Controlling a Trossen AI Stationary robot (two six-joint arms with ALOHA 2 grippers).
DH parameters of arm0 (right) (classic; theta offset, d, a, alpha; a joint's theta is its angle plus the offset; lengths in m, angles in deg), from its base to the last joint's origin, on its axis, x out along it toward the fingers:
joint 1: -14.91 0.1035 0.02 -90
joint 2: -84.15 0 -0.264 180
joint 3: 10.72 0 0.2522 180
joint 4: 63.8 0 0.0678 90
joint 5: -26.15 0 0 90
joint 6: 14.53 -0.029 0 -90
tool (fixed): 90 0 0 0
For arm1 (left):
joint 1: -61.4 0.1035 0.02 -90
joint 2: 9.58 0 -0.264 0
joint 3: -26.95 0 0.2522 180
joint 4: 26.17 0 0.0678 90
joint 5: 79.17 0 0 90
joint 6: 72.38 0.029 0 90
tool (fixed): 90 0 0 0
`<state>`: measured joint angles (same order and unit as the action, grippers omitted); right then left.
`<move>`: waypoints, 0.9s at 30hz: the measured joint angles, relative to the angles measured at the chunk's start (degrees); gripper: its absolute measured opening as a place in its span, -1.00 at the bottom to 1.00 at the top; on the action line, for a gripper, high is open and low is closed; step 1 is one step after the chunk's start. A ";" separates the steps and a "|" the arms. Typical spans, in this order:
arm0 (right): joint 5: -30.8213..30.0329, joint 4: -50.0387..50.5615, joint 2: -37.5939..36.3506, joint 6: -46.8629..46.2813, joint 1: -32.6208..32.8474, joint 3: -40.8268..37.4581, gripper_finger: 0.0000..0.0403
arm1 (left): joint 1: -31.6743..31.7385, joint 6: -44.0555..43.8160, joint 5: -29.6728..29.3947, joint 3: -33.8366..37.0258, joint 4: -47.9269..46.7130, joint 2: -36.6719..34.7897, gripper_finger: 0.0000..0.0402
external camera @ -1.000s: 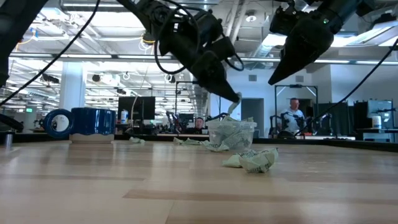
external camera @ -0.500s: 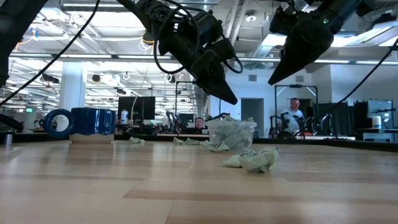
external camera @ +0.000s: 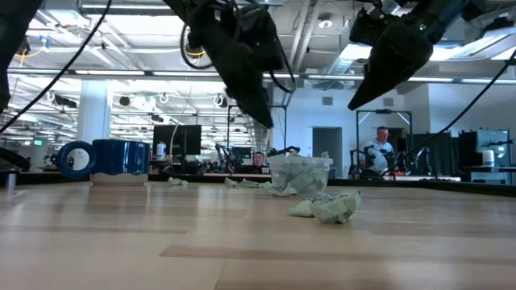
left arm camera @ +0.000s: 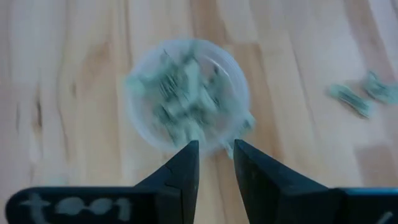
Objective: Pick and place items into bin
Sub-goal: Put the gray stevia packet into the transparent bin
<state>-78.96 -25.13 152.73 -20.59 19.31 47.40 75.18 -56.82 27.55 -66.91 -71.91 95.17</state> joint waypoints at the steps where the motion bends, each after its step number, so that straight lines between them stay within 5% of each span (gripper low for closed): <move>1: 0.17 0.00 0.00 -0.05 0.15 0.00 -0.46 | 0.00 -0.15 0.17 0.00 -2.16 -0.86 -0.56; 13: 10.27 -5.87 2.50 -1.27 10.94 0.00 -0.46 | 3.91 -4.31 -3.43 0.00 -11.15 -6.01 -0.56; 21: 10.90 -20.12 13.63 0.83 20.92 0.00 -0.46 | 8.43 -4.36 -6.27 -0.04 -10.73 -5.33 -0.56; 27: 10.73 -31.18 22.15 6.51 22.36 0.85 -0.45 | 9.76 -5.35 -6.37 -0.04 -12.42 -5.33 -0.56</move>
<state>-68.23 -56.32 174.88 -14.08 41.68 48.25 84.94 -62.17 21.18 -66.95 -84.33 89.83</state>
